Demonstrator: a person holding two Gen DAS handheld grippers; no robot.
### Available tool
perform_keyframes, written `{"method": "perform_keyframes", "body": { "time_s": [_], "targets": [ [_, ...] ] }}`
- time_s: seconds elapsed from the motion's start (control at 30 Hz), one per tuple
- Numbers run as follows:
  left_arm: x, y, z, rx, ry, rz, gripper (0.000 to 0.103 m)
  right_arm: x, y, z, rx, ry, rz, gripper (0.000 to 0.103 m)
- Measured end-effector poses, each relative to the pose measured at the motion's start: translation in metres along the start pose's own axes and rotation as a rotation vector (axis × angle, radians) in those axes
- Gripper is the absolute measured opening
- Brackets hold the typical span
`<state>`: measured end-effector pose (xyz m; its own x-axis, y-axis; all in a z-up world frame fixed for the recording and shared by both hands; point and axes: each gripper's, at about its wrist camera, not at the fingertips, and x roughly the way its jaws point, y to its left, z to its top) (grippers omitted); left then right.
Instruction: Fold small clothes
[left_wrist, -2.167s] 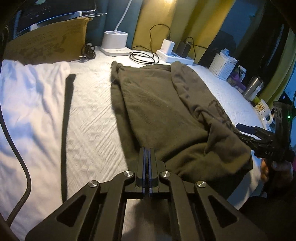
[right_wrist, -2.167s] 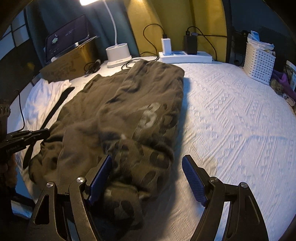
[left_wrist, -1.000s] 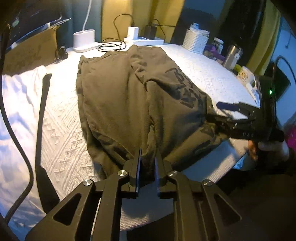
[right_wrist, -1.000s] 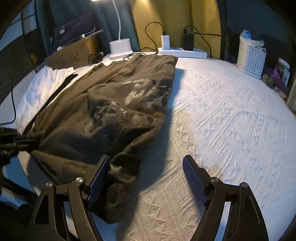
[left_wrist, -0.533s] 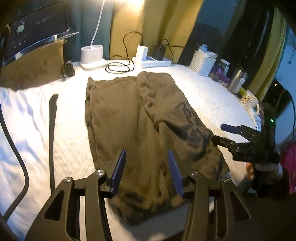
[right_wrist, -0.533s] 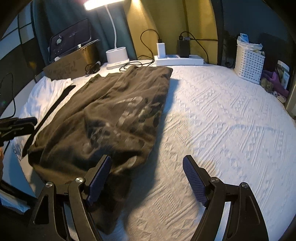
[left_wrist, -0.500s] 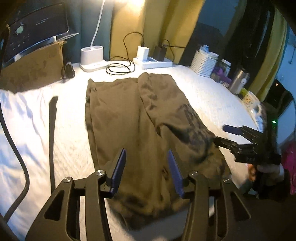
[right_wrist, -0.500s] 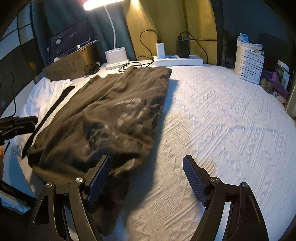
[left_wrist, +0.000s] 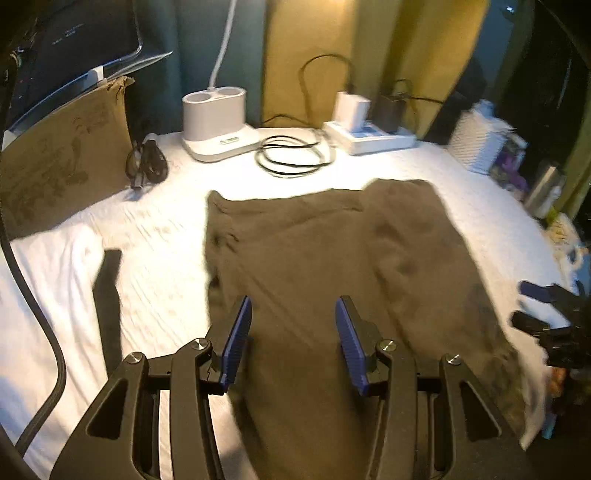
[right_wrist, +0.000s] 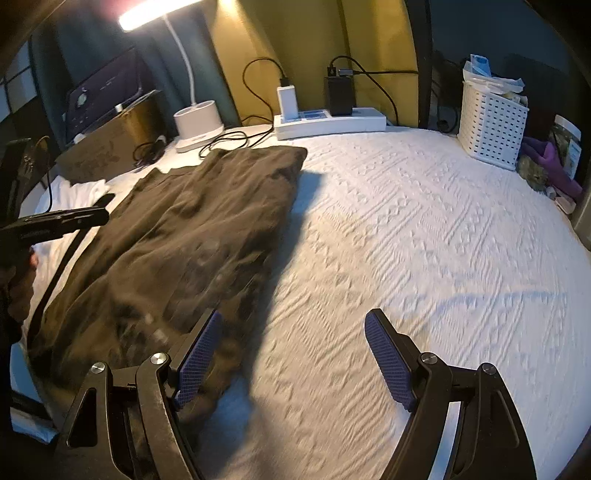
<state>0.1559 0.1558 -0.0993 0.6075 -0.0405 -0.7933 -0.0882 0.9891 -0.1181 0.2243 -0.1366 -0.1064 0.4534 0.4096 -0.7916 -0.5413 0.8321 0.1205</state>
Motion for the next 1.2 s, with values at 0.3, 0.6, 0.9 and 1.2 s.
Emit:
{"method": "perform_keyframes", "body": {
  "time_s": [0.3, 0.6, 0.9, 1.2],
  "targets": [
    [0.042, 0.027, 0.023, -0.023, 0.028, 0.039, 0.046, 0.027, -0.003, 0.030, -0.019, 0.021, -0.001, 0.081],
    [0.048, 0.039, 0.037, -0.023, -0.041, 0.105, 0.002, 0.045, -0.006, 0.041, -0.024, 0.041, 0.006, 0.081],
    [0.027, 0.029, 0.050, -0.069, -0.058, 0.157, 0.038, 0.047, -0.009, 0.044, -0.013, 0.032, 0.008, 0.081],
    [0.037, -0.038, 0.054, 0.039, 0.010, -0.080, 0.058, 0.041, -0.018, 0.047, -0.003, 0.000, 0.013, 0.081]
  ]
}}
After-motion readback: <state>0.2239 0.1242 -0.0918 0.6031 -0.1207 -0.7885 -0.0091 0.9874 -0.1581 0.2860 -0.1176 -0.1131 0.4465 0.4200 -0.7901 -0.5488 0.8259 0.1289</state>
